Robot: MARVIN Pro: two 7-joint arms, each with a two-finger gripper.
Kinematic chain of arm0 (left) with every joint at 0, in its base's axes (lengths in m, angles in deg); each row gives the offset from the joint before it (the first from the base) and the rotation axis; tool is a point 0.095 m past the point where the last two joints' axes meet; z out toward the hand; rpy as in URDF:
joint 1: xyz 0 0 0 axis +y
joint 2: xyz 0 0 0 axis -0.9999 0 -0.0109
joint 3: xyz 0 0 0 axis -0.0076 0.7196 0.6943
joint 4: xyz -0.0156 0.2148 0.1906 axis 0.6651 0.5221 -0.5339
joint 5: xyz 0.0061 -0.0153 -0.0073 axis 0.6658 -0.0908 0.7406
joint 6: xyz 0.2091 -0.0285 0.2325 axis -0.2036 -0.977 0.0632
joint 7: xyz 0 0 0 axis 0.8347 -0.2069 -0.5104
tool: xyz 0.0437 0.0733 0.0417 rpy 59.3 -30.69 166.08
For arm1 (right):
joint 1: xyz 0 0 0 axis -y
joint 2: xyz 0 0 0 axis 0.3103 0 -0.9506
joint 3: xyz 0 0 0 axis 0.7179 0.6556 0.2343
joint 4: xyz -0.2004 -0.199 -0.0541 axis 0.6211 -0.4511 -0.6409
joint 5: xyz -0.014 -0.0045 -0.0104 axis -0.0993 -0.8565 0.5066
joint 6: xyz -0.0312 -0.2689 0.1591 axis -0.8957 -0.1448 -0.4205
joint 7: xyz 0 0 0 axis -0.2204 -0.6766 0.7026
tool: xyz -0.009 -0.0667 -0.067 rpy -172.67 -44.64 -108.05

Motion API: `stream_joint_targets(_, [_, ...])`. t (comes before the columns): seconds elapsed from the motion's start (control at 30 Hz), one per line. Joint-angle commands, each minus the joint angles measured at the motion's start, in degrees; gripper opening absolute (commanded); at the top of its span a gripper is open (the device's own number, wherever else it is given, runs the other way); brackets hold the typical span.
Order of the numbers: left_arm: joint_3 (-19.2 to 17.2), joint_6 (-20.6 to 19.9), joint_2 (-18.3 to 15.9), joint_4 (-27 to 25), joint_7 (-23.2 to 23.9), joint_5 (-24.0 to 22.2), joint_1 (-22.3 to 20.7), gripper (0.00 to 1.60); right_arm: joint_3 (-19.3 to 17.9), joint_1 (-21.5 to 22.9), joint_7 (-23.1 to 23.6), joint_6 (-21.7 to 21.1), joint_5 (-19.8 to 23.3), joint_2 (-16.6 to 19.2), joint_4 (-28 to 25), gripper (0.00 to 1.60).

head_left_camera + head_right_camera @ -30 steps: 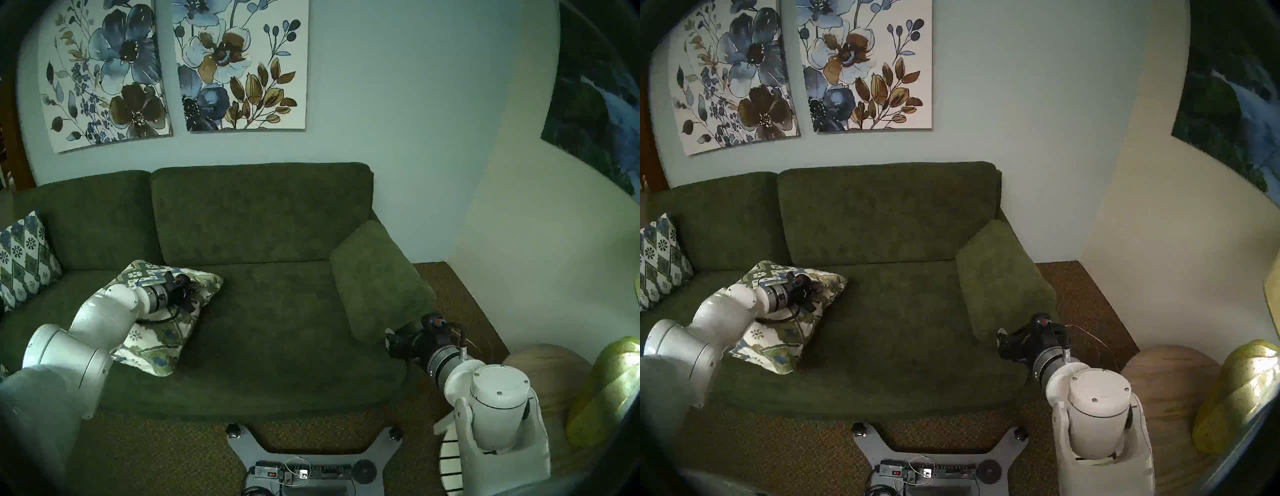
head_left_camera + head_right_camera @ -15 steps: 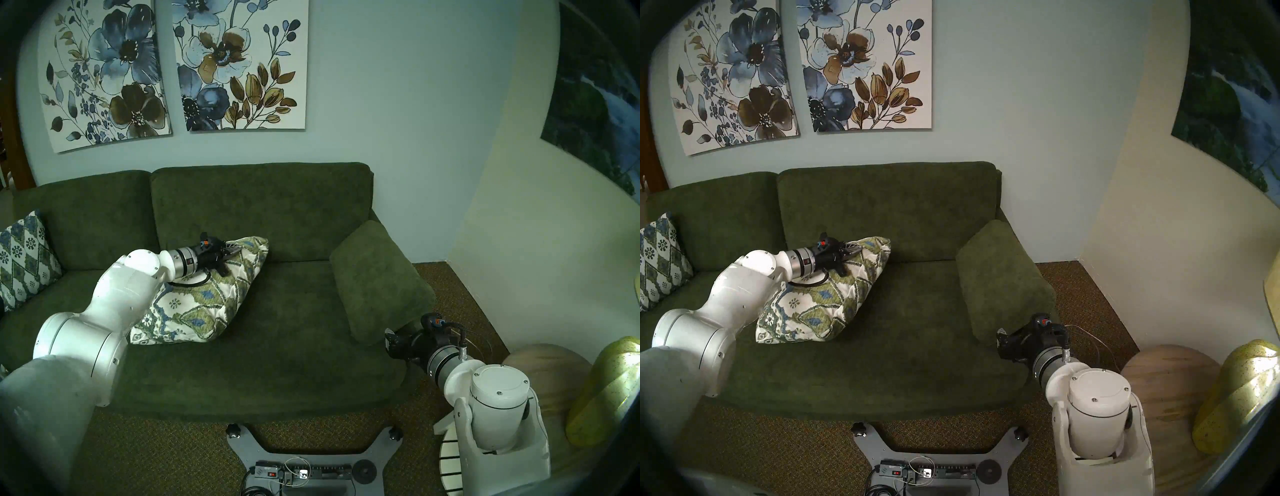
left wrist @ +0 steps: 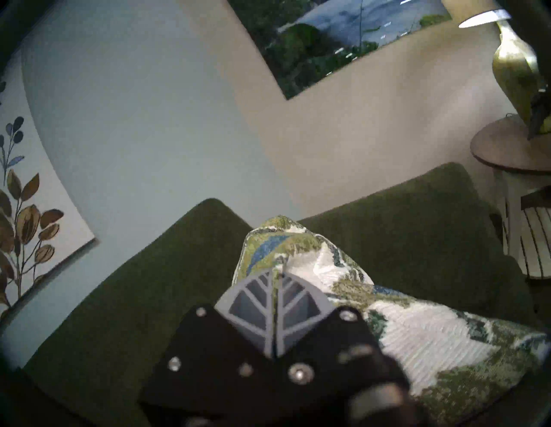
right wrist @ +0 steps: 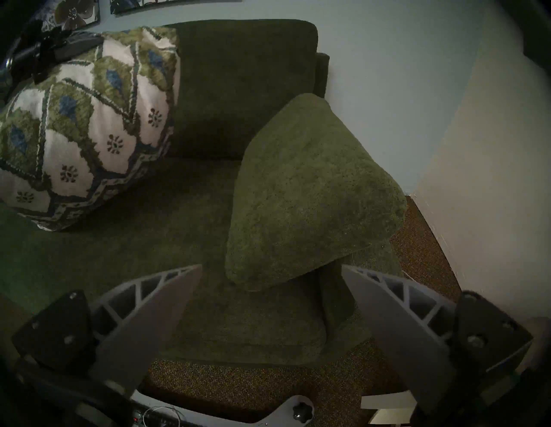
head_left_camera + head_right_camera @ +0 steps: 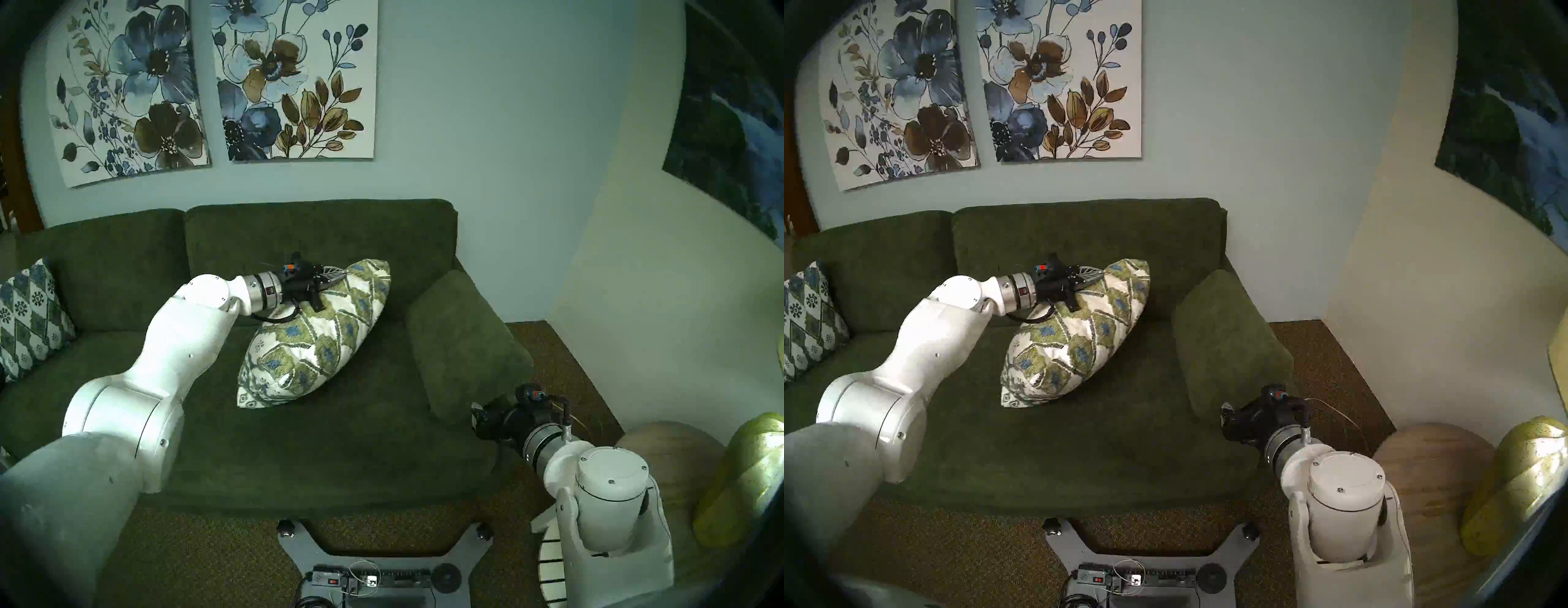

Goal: Fix throw pillow on sofa

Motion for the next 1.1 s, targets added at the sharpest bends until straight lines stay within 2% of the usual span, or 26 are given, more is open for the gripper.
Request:
stream_joint_targets(0.0, [-1.02,-5.74,6.85,-4.52,-0.02,-5.11,-2.14,0.00,0.04,0.26,0.11,0.20,0.04,0.06,-0.91,1.60])
stream_joint_targets(0.17, [-2.10,-12.74,10.35,-3.47,-2.98,-6.68,-2.11,0.00,0.02,0.23,0.23,0.21,-0.03,0.04,-1.02,1.60])
stream_joint_targets(0.3, [-3.44,-17.26,12.34,-1.66,-7.04,-7.08,-2.86,0.00,0.01,0.20,0.30,0.21,-0.08,0.02,-1.10,1.60])
stream_joint_targets(0.33, [-4.00,-19.92,12.93,-1.33,-8.95,-7.05,-3.05,0.00,0.00,0.19,0.33,0.21,-0.10,0.01,-1.13,1.60])
stream_joint_targets(0.4, [-5.03,-20.96,13.48,0.15,-9.62,-7.16,-3.51,0.00,-0.01,0.18,0.37,0.21,-0.12,0.01,-1.16,1.60])
stream_joint_targets(0.43, [-5.53,-23.21,13.87,0.40,-11.49,-7.17,-3.71,0.00,-0.02,0.16,0.40,0.21,-0.13,0.00,-1.19,1.60])
stream_joint_targets(0.5, [-6.14,-23.72,13.96,1.11,-11.79,-7.17,-3.93,0.00,-0.02,0.16,0.42,0.21,-0.14,0.00,-1.20,1.60])
stream_joint_targets(0.57, [-7.50,-28.34,14.54,1.90,-16.85,-7.05,-4.43,0.00,-0.04,0.12,0.50,0.21,-0.18,-0.02,-1.27,1.60])
stream_joint_targets(0.6, [-8.76,-27.68,14.49,3.24,-14.81,-7.04,-4.90,0.00,-0.05,0.12,0.51,0.21,-0.19,-0.02,-1.27,1.60])
stream_joint_targets(0.63, [-8.97,-29.96,14.65,3.45,-16.92,-6.97,-5.34,0.00,-0.05,0.12,0.53,0.21,-0.20,-0.03,-1.28,1.60])
stream_joint_targets(0.83, [-11.89,-35.66,15.99,5.50,-23.82,-7.04,-8.02,0.00,-0.08,0.12,0.65,0.20,-0.29,-0.08,-1.28,1.60])
stream_joint_targets(0.87, [-11.89,-35.66,15.99,5.50,-23.82,-7.04,-8.02,0.00,-0.08,0.12,0.65,0.20,-0.29,-0.08,-1.28,1.60])
stream_joint_targets(0.9, [-12.15,-37.09,16.87,6.25,-26.30,-6.98,-9.14,0.00,-0.09,0.12,0.68,0.20,-0.31,-0.10,-1.28,1.60])
stream_joint_targets(0.97, [-12.70,-37.62,17.26,5.15,-26.20,-7.00,-8.41,0.00,-0.10,0.12,0.70,0.20,-0.32,-0.10,-1.28,1.60])
stream_joint_targets(1.0, [-12.63,-39.06,18.58,6.80,-29.57,-6.76,-10.07,0.00,-0.11,0.11,0.74,0.20,-0.34,-0.12,-1.31,1.60])
stream_joint_targets(1.07, [-12.62,-40.13,19.81,7.95,-32.02,-6.54,-11.01,0.00,-0.12,0.10,0.78,0.20,-0.36,-0.13,-1.33,1.60])
